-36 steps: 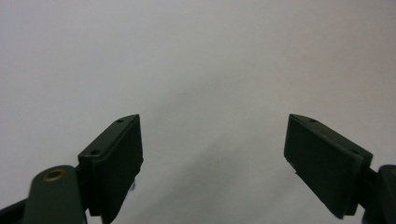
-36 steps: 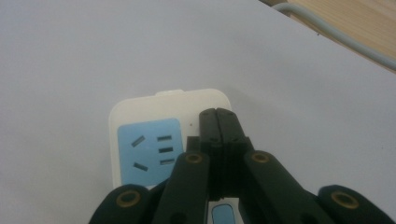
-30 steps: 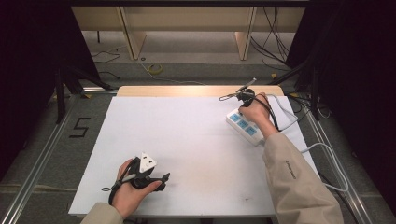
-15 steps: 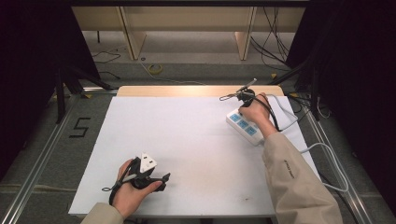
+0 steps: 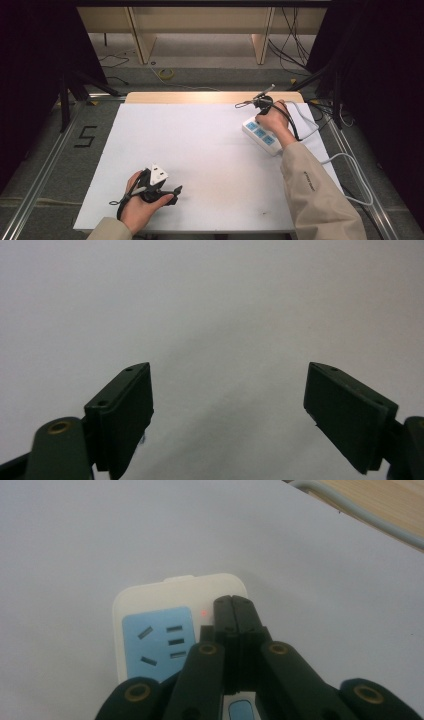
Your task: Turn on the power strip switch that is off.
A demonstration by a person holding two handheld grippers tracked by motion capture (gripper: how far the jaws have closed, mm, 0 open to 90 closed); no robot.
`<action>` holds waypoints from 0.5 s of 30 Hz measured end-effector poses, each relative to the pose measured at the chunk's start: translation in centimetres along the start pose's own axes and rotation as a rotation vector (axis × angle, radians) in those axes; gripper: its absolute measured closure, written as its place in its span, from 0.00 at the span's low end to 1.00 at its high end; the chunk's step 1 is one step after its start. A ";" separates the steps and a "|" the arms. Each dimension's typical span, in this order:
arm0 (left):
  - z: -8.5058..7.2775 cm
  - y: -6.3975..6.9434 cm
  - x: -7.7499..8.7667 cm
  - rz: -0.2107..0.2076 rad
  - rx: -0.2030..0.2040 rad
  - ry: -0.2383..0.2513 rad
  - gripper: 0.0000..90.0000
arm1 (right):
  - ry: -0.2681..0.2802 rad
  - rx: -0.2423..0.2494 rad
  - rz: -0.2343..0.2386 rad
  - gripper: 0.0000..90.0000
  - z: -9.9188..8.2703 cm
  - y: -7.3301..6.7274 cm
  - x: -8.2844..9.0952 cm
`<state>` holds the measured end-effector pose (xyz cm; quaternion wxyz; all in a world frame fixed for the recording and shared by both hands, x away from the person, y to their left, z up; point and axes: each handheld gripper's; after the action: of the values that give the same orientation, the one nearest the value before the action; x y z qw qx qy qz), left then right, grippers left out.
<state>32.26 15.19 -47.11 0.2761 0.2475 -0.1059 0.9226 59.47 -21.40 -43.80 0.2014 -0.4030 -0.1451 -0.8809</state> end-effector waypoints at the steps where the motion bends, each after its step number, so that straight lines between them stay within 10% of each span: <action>1: 0.0 0.0 0.0 0.000 0.000 0.000 0.22 | 0.001 -0.001 0.001 1.00 0.0 0.0 0.0; 15: 0.0 0.0 0.1 0.004 0.006 0.002 0.22 | 0.015 0.000 0.003 1.00 -0.2 0.0 0.1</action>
<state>32.23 15.23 -47.08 0.2740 0.2470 -0.1034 0.9237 59.30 -21.47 -43.87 0.2038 -0.3964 -0.1430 -0.8837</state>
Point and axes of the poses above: each handheld gripper's, and its own axes: x roughly backward along the jaws, z roughly out of its top, y roughly to its right, and after that the axes turned 11 degrees about y, right-handed
